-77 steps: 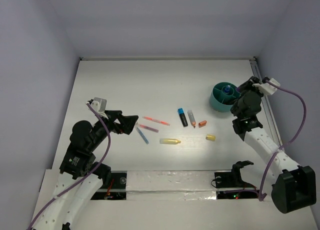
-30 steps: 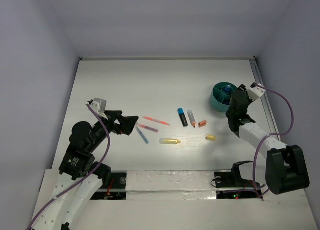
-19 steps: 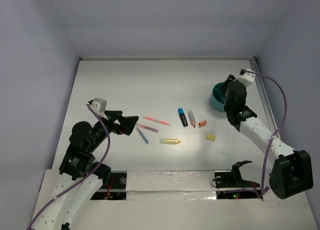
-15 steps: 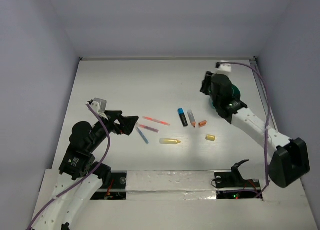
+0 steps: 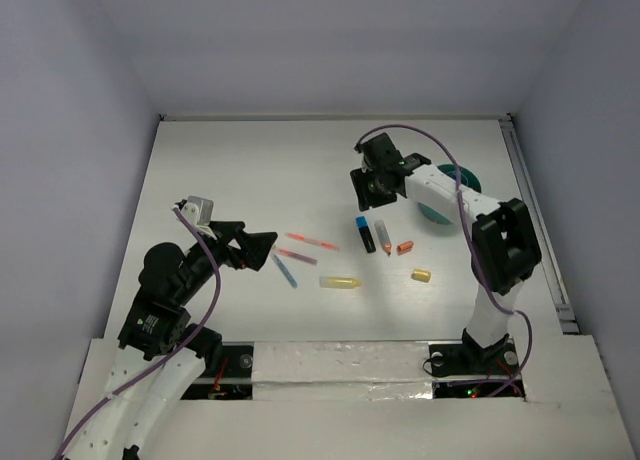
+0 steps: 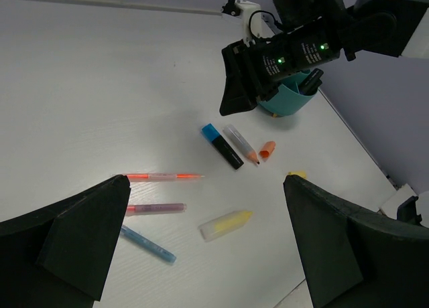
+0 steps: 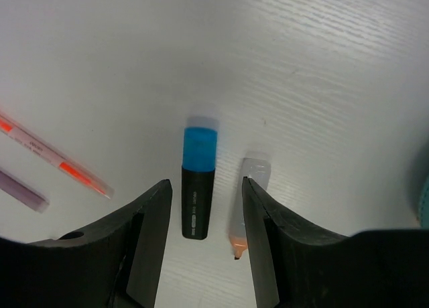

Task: Sort the stationery into containers
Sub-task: Pick up the pen from the center of the board.

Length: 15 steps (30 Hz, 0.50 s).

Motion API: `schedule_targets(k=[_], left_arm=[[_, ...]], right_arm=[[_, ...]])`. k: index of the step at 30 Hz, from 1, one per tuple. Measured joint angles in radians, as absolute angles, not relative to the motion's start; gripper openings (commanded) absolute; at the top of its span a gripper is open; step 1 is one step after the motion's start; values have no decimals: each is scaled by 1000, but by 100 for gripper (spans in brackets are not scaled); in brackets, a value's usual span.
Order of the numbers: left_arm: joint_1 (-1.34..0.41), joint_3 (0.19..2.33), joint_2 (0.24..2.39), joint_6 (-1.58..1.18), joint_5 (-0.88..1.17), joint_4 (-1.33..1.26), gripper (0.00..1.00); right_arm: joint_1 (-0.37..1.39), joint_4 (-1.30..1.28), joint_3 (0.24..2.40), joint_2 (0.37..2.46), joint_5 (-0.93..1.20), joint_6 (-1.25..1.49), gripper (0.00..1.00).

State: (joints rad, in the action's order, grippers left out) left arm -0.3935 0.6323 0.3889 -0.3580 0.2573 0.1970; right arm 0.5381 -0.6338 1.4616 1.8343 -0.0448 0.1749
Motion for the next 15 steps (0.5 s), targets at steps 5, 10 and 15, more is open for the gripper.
schedule_targets(k=[5, 10, 15], left_arm=[[-393, 632, 389, -358, 257, 197, 99], [-393, 632, 389, -358, 257, 197, 99], [-393, 632, 389, -358, 257, 197, 99]], right_arm=[[545, -722, 1556, 1906, 15, 152, 54], [551, -767, 1645, 1990, 38, 133, 55], [552, -815, 1711, 2078, 41, 121, 55]])
